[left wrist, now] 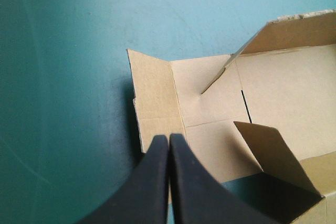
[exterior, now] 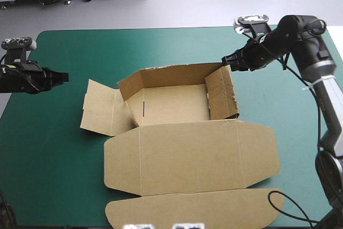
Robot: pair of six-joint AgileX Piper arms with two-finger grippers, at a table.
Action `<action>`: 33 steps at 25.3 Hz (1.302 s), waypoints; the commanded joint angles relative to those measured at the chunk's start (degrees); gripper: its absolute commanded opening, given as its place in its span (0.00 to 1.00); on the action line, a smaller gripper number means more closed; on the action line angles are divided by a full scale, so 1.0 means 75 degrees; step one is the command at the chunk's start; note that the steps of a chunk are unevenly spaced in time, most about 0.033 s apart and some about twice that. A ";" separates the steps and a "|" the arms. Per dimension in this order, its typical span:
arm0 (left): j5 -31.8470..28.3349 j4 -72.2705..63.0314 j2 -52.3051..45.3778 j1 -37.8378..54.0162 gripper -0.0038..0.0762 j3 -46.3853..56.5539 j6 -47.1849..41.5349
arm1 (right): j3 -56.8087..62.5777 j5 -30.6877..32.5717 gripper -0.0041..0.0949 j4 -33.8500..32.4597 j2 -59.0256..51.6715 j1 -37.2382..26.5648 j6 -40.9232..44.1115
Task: Fold the box
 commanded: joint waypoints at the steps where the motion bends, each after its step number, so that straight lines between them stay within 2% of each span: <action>1: -0.0201 -0.0330 -0.0216 0.0002 0.04 -0.0196 0.0033 | 0.0061 -0.0005 0.38 0.0169 0.0209 -0.0011 -0.0162; 8: -0.0201 -0.0315 -0.0216 0.0002 0.04 -0.0196 0.0033 | 0.0106 -0.0005 0.38 0.0189 0.0914 -0.0011 -0.0072; 14: -0.0229 -0.0315 -0.0172 0.0002 0.04 -0.0196 0.0033 | 0.1200 -0.0005 0.38 0.0303 0.0986 -0.0011 -0.0219; 17: -0.0229 -0.0347 -0.0172 0.0002 0.04 -0.0196 0.0033 | 0.1423 -0.0316 0.38 0.1059 0.1139 -0.0011 -0.0510; 21: -0.0267 -0.0378 -0.0172 0.0002 0.04 -0.0196 0.0033 | 0.1423 -0.0604 0.36 0.1281 0.1243 -0.0011 -0.0653; 23: -0.0234 -0.0468 -0.0172 0.0002 0.04 -0.0196 0.0033 | 0.1423 -0.0555 0.28 0.1164 0.1317 -0.0011 -0.0653; 26: -0.0182 -0.0803 -0.0172 0.0002 0.04 -0.0196 0.0033 | 0.1423 -0.0522 0.04 0.1161 0.1368 -0.0011 -0.0653; 29: -0.0044 -0.0720 -0.0172 0.0002 0.04 -0.0196 0.0097 | 0.1423 -0.0476 0.02 0.1455 0.1352 -0.0011 -0.0621; 33: -0.0031 0.0245 -0.0172 0.0016 0.04 -0.0196 0.0083 | 0.1423 -0.0229 0.02 0.1659 0.1053 -0.0011 -0.0740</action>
